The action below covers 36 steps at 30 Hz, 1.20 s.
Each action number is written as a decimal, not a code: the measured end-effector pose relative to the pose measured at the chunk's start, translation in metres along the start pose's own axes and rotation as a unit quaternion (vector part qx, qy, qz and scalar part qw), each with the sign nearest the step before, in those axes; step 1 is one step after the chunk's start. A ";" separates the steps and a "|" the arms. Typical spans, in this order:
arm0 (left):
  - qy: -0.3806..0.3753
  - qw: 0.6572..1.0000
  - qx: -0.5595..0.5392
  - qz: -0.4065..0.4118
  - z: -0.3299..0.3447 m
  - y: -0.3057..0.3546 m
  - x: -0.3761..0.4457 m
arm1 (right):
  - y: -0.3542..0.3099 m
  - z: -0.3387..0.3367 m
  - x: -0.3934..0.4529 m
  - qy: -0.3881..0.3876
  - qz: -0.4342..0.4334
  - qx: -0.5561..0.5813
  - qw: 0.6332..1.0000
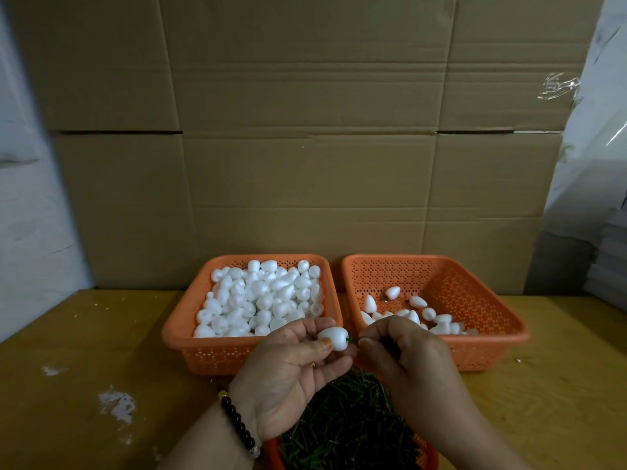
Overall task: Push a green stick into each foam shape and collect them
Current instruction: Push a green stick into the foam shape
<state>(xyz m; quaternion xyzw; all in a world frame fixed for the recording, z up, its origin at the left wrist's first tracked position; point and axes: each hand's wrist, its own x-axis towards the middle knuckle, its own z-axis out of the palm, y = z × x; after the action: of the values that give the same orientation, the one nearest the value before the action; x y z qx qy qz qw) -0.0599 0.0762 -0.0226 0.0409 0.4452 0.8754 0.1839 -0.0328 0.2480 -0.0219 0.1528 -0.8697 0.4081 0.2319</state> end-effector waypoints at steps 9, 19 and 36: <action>0.008 1.000 0.003 0.005 0.003 -0.002 -0.001 | 0.002 0.003 0.000 -0.001 0.010 0.007 1.000; 0.017 1.000 0.001 0.005 0.004 -0.005 -0.001 | 0.002 0.004 0.000 0.002 0.015 0.012 1.000; -0.006 0.999 -0.045 -0.015 0.003 0.001 -0.001 | -0.001 0.001 0.001 -0.017 0.031 0.075 0.997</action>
<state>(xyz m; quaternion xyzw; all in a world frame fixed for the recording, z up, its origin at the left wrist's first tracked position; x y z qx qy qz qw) -0.0582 0.0776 -0.0204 0.0307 0.4045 0.8916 0.2014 -0.0332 0.2464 -0.0214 0.1499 -0.8445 0.4766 0.1928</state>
